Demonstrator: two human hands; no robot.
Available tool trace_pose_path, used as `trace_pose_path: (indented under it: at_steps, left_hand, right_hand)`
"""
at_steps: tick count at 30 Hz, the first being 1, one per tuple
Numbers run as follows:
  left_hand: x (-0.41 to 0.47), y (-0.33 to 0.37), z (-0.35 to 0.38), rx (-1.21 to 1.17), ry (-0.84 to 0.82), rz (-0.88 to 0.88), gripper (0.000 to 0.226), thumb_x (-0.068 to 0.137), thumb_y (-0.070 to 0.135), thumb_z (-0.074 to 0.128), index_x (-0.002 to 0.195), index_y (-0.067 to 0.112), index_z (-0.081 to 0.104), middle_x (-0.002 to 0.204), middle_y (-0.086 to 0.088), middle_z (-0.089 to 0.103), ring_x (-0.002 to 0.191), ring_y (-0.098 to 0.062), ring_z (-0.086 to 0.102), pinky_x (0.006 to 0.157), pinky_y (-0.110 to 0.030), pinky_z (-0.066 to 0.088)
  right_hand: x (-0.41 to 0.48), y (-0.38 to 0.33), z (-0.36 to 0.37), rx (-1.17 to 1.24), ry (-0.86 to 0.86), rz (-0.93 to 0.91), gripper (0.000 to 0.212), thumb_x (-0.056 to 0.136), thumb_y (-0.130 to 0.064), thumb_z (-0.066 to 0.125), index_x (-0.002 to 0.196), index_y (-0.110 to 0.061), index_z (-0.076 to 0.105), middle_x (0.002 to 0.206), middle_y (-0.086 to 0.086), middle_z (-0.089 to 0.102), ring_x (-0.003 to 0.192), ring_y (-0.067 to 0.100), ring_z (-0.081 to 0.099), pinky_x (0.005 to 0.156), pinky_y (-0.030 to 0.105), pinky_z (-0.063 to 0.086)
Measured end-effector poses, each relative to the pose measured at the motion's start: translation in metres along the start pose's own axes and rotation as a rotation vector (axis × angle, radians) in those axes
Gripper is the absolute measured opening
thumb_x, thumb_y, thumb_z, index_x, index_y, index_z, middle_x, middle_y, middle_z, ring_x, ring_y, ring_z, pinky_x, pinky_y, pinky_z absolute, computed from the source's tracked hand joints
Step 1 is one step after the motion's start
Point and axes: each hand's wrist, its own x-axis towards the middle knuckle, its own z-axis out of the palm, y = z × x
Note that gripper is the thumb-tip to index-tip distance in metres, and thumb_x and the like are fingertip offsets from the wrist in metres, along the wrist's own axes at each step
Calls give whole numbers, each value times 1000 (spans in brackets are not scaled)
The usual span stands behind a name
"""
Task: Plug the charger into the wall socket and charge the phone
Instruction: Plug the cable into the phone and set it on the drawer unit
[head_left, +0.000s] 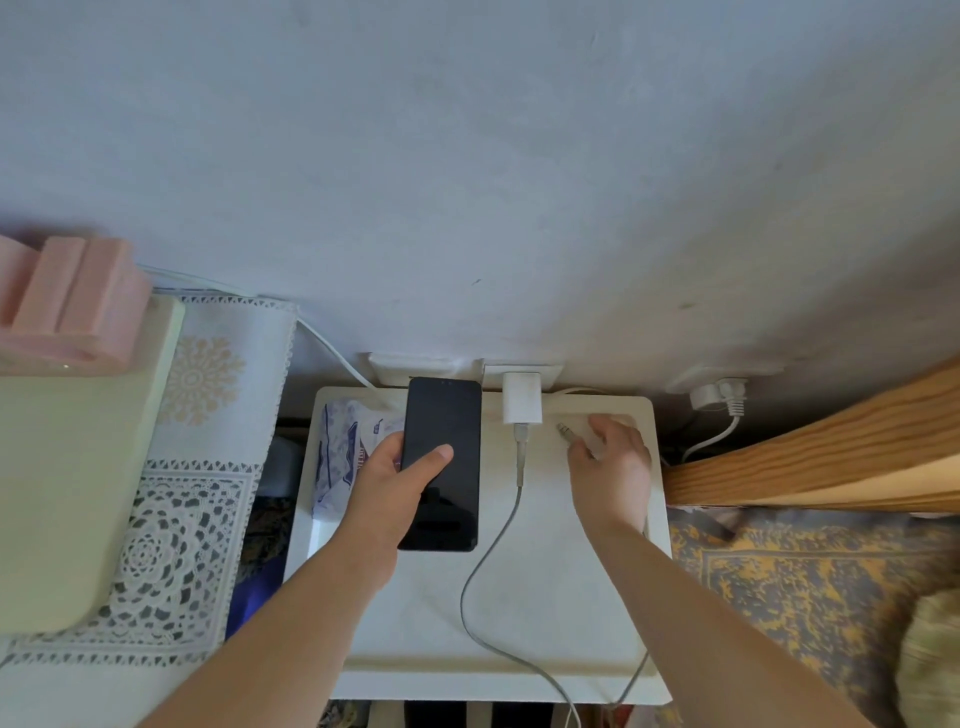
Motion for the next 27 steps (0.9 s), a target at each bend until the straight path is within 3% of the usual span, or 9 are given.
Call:
trace_pose_path:
  at_steps: [4, 10, 16, 22, 24, 27]
  left_hand:
    - [1, 0, 2, -21, -4, -3, 16, 82, 20, 72, 94, 32, 71, 88, 9, 78, 91, -19, 72, 88, -45, 56]
    - [2, 0, 4, -26, -5, -2, 16, 83, 21, 71, 95, 32, 70, 87, 10, 78, 90, -17, 72, 85, -43, 57]
    - [-2, 6, 7, -30, 3, 11, 23, 83, 24, 72, 105, 30, 68, 98, 4, 76, 93, -20, 72, 83, -42, 58]
    - [-10, 9, 16, -44, 3, 34, 22, 80, 29, 73, 101, 28, 67, 89, 5, 77, 80, -14, 74, 71, -36, 59]
    - [-14, 9, 19, -56, -2, 31, 22, 80, 30, 73, 100, 28, 67, 84, 6, 77, 73, -12, 74, 63, -33, 59]
    - [-19, 7, 24, -68, -4, 16, 27, 79, 31, 73, 104, 24, 66, 95, 1, 76, 82, -18, 74, 68, -36, 60]
  right_hand:
    - [0, 6, 7, -59, 0, -15, 34, 83, -12, 67, 115, -1, 63, 120, 17, 57, 107, 35, 51, 82, 33, 43]
    - [3, 10, 2, -34, 40, -53, 12, 83, -6, 65, 93, -3, 70, 103, 15, 61, 93, 32, 57, 74, 29, 45]
    - [-45, -19, -25, 302, -42, 58, 8, 83, -17, 66, 87, -24, 66, 86, -6, 68, 77, -1, 59, 61, 7, 42]
    - [-131, -30, -39, 547, -133, 286, 8, 79, -21, 72, 79, -28, 69, 75, -14, 70, 71, 3, 64, 66, 19, 48]
    - [-149, -34, -37, 618, -153, 356, 8, 78, -19, 73, 78, -26, 70, 74, -13, 71, 69, 4, 65, 62, 17, 50]
    - [-163, -42, -34, 707, -184, 427, 6, 78, -19, 74, 77, -25, 71, 73, -14, 73, 69, 2, 66, 59, 9, 48]
